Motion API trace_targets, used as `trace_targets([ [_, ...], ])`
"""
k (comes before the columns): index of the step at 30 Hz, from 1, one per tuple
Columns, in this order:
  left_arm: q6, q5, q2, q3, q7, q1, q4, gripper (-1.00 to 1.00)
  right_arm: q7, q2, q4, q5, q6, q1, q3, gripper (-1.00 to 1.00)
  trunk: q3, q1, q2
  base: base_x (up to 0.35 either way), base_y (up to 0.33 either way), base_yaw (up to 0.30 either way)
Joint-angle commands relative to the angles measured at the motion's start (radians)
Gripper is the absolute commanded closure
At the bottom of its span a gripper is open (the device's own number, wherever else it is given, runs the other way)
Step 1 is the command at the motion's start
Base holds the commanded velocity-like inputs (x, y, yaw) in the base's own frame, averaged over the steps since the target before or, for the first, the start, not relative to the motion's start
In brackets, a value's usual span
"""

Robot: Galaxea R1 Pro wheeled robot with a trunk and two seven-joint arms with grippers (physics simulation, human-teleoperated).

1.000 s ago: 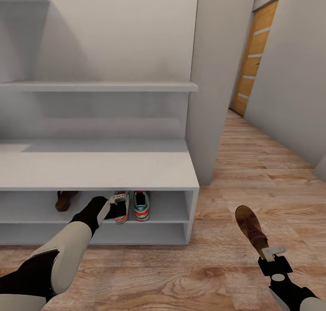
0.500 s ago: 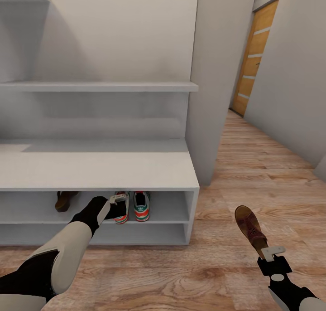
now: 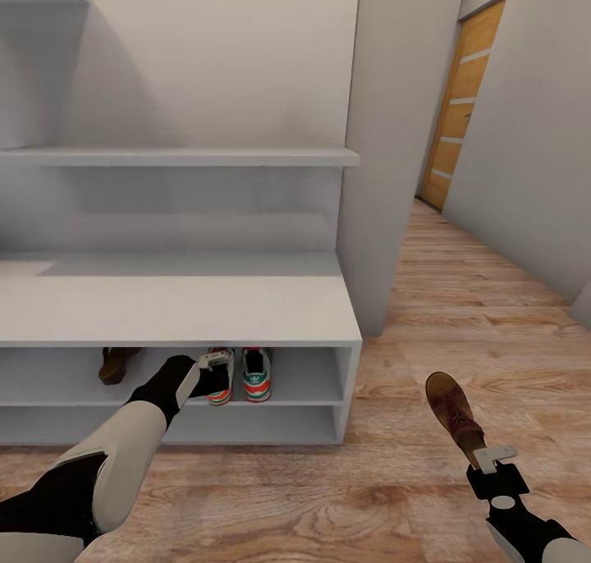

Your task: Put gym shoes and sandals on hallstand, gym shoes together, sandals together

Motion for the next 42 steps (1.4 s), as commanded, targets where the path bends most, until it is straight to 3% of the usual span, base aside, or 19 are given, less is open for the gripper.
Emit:
trace_targets([
  [1,0.005,-0.007,-0.001,0.007,-0.005,0.0,-0.002,1.0,-0.003,0.0,-0.001,-0.011,-0.003,0.0,0.008,1.0,-0.001,0.0,0.0,0.032,0.0,0.0],
  [37,0.005,-0.006,-0.001,0.007,-0.005,-0.001,-0.002,1.0,-0.003,0.0,-0.001,-0.01,-0.003,0.0,0.008,1.0,-0.001,0.0,0.0,0.007,0.0,0.0],
  [38,0.005,-0.007,-0.001,0.007,-0.005,0.0,-0.002,-1.0,-0.003,0.0,-0.001,-0.01,-0.003,0.0,0.008,1.0,-0.001,0.0,0.0,0.0,0.0,0.0],
  [42,0.005,-0.006,-0.001,0.007,-0.005,0.0,-0.002,-1.0,-0.003,-0.001,-0.001,-0.011,-0.003,0.0,0.008,1.0,-0.001,0.0,0.0,0.0,0.0,0.0],
])
